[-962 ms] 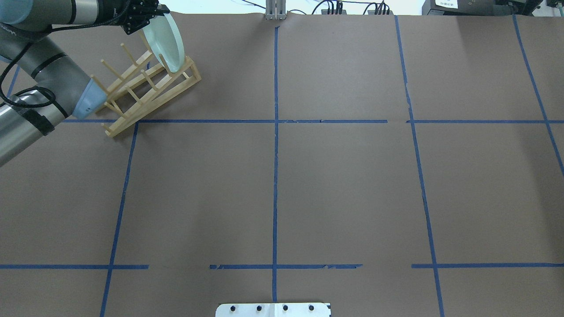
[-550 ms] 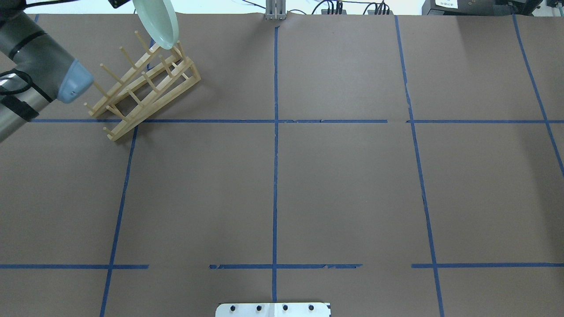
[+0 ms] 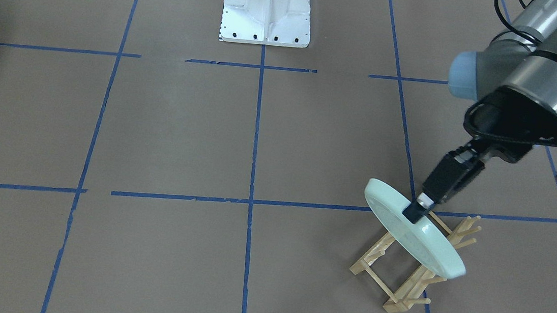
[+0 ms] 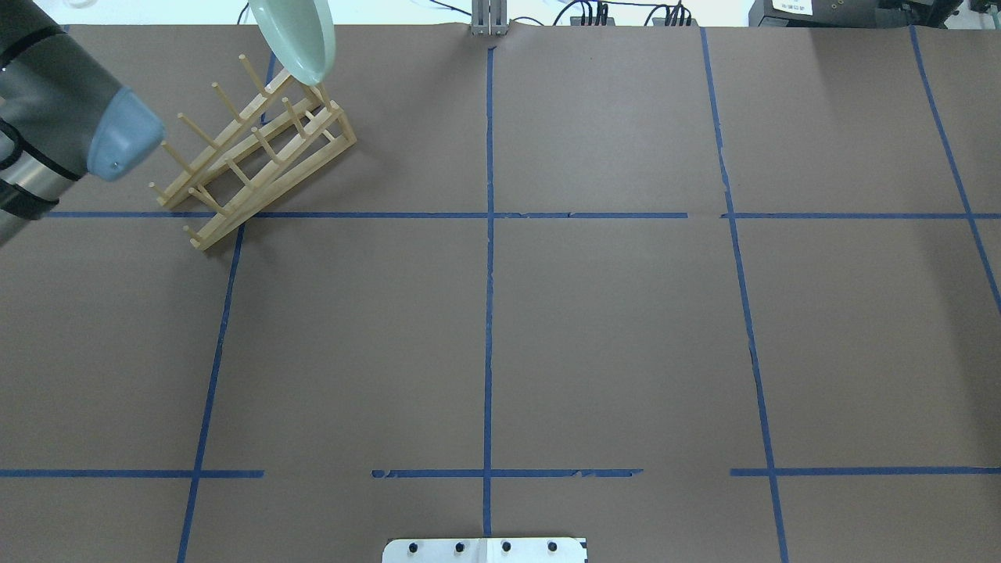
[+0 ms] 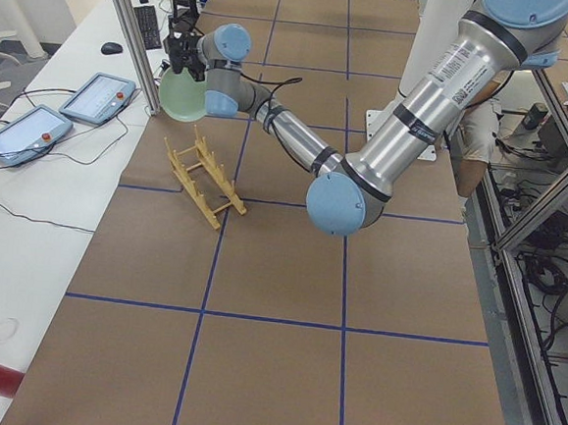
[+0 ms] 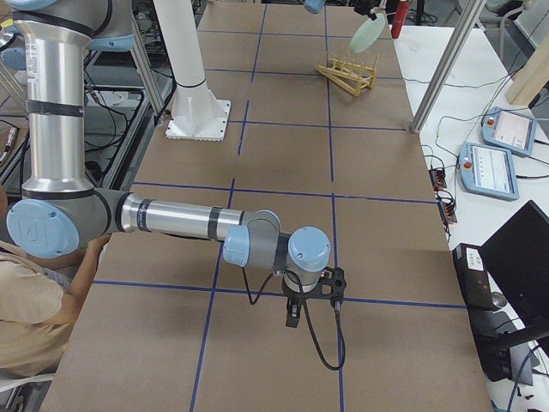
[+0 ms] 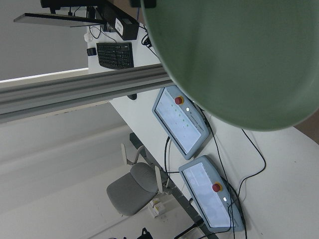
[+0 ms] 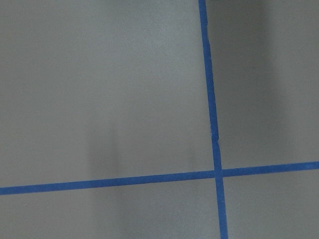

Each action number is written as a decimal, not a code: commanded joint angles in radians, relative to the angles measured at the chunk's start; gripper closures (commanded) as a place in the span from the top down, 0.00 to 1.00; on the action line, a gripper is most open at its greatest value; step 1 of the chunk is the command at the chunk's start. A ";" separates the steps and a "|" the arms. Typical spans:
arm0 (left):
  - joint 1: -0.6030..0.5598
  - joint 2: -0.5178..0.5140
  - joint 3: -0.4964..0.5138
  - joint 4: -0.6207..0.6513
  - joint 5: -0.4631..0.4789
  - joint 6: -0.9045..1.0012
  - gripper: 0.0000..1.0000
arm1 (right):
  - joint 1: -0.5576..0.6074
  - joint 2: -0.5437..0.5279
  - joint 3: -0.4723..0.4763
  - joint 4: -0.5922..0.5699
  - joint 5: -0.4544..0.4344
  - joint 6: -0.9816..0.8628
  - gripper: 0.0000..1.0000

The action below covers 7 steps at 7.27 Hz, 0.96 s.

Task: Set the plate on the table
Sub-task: 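Carry the plate with the left gripper toward the robot and lower it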

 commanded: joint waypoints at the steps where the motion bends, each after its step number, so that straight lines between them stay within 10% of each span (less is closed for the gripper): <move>1: 0.115 -0.038 -0.157 0.437 -0.003 -0.003 0.00 | 0.000 0.000 0.000 0.000 0.000 0.000 1.00; 3: 0.266 -0.161 -0.118 0.844 0.006 0.035 0.00 | 0.000 0.000 0.000 0.000 0.000 0.000 1.00; 7: 0.377 -0.242 0.129 1.040 -0.009 0.062 0.00 | 0.000 0.000 0.000 0.000 0.000 0.000 1.00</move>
